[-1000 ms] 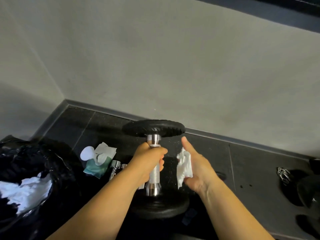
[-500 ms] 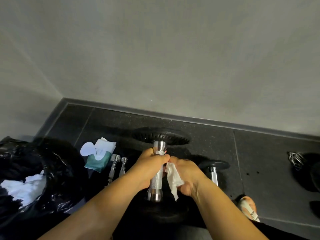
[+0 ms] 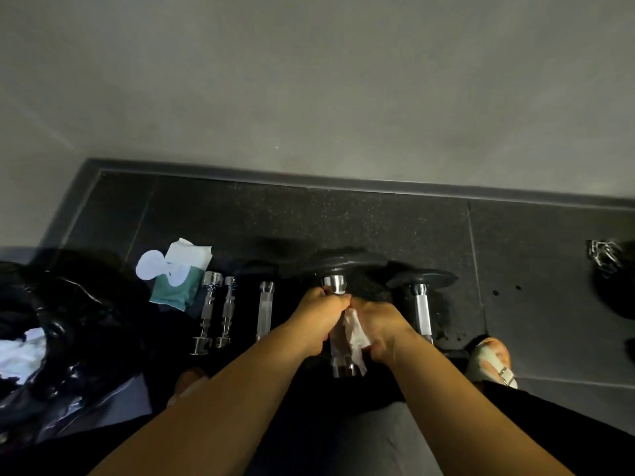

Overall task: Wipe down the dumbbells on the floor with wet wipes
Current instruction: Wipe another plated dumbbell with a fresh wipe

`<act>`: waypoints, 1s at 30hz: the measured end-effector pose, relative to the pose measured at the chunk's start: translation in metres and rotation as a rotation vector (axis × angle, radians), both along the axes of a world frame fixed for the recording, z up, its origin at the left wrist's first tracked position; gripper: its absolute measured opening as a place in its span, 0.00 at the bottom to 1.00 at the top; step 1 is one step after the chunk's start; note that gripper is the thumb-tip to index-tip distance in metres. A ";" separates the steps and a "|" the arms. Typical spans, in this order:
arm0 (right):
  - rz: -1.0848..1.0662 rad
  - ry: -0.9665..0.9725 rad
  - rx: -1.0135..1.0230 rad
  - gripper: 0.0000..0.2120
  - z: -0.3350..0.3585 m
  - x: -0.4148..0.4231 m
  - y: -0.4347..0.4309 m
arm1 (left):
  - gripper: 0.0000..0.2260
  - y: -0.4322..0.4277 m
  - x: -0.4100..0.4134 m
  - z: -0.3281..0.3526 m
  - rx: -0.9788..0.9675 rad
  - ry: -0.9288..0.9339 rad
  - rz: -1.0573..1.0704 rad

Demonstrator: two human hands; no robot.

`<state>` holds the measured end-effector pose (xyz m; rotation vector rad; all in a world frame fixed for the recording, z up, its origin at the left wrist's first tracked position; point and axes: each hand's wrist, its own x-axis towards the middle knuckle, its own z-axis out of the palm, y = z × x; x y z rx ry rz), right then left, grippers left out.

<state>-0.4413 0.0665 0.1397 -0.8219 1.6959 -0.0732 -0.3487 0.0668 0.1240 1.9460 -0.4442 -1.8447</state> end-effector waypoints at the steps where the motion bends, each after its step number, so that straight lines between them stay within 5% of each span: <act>1: 0.142 0.065 -0.024 0.20 -0.006 -0.002 -0.003 | 0.03 -0.003 -0.003 -0.008 0.009 -0.004 -0.022; 6: 0.552 0.179 -0.075 0.18 -0.058 -0.011 -0.012 | 0.10 -0.015 -0.012 -0.043 0.043 -0.011 -0.123; 11: 0.329 0.085 -0.059 0.14 -0.106 -0.017 -0.013 | 0.11 -0.025 -0.015 -0.074 0.081 -0.047 -0.170; 19: 0.860 0.196 0.058 0.18 -0.163 -0.020 -0.043 | 0.10 -0.039 -0.022 -0.132 0.109 -0.106 -0.206; 30: 1.094 0.137 0.151 0.23 -0.208 -0.021 -0.060 | 0.13 -0.051 -0.029 -0.190 0.185 -0.095 -0.212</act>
